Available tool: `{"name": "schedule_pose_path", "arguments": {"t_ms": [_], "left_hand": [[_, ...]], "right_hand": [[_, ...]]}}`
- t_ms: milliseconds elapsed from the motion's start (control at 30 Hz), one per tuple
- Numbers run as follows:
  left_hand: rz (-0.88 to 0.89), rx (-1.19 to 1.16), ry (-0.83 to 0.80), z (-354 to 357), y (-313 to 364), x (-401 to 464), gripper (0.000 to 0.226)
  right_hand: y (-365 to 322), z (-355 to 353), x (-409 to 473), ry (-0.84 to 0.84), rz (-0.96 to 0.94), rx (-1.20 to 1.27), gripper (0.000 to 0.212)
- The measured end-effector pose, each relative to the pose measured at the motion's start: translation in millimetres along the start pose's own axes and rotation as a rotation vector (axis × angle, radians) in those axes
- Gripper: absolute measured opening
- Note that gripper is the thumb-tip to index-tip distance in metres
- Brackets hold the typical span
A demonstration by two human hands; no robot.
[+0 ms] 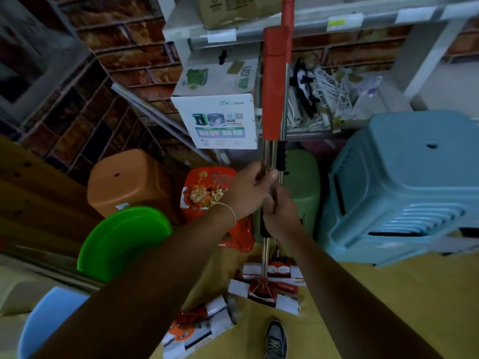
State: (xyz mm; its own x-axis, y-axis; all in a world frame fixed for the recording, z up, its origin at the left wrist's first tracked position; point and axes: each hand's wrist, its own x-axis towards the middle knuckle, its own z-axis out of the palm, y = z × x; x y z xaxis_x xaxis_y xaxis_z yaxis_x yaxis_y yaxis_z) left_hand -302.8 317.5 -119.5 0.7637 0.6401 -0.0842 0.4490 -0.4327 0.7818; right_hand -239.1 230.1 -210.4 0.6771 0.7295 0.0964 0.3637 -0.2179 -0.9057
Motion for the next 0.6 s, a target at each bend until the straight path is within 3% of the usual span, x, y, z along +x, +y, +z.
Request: {"name": "schedule_pose_path", "arguments": {"t_ms": [133, 300, 600], "left_hand": [[-0.004, -0.039, 0.036, 0.7, -5.8, -43.7, 0.021], [0.086, 0.025, 0.103, -11.5, -14.4, -106.4, 0.017], [0.127, 0.000, 0.067, -17.4, -36.0, -217.5, 0.006]], "right_hand": [[-14.3, 7.5, -40.7, -0.047, 0.022, -0.018, 0.034], [-26.3, 22.4, -95.3, -0.093, -0.020, -0.123, 0.039], [-38.7, 44.5, -197.7, -0.229, 0.199, -0.275, 0.033]]}}
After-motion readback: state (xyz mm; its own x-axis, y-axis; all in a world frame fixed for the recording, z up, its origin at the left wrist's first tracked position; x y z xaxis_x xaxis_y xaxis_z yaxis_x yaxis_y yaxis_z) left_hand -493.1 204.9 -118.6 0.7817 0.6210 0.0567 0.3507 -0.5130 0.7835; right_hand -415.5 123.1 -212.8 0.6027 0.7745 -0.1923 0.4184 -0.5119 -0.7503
